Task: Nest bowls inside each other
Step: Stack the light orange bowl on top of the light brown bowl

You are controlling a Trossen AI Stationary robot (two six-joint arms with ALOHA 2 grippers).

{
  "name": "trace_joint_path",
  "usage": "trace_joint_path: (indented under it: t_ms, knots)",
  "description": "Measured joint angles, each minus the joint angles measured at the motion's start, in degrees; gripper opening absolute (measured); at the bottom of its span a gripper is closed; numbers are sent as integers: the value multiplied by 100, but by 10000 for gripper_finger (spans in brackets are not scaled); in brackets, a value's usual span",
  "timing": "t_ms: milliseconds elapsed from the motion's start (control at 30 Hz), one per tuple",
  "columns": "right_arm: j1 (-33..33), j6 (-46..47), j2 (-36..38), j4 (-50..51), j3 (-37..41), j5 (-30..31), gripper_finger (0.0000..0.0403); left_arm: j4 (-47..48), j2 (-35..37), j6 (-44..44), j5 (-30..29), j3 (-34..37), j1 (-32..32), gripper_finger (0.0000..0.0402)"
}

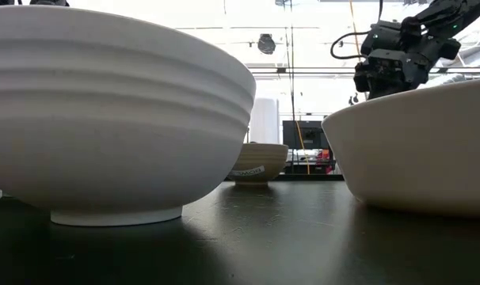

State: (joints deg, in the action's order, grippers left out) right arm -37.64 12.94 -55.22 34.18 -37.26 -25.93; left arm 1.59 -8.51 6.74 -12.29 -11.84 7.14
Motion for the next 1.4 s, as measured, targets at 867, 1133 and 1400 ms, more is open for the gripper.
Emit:
trace_joint_path:
  t_ms: [867, 1133, 1400]
  knots:
    - [192, -595, -760, 1321, -384, 848, 205, 41, 0, -83, 9, 0, 0, 239]
    - [192, -659, -1011, 1343, -384, 1119, 205, 45, 0, -81, 26, 0, 0, 239]
    - [192, -764, -1125, 1250, -382, 1119, 119, 70, 0, -61, 26, 0, 0, 239]
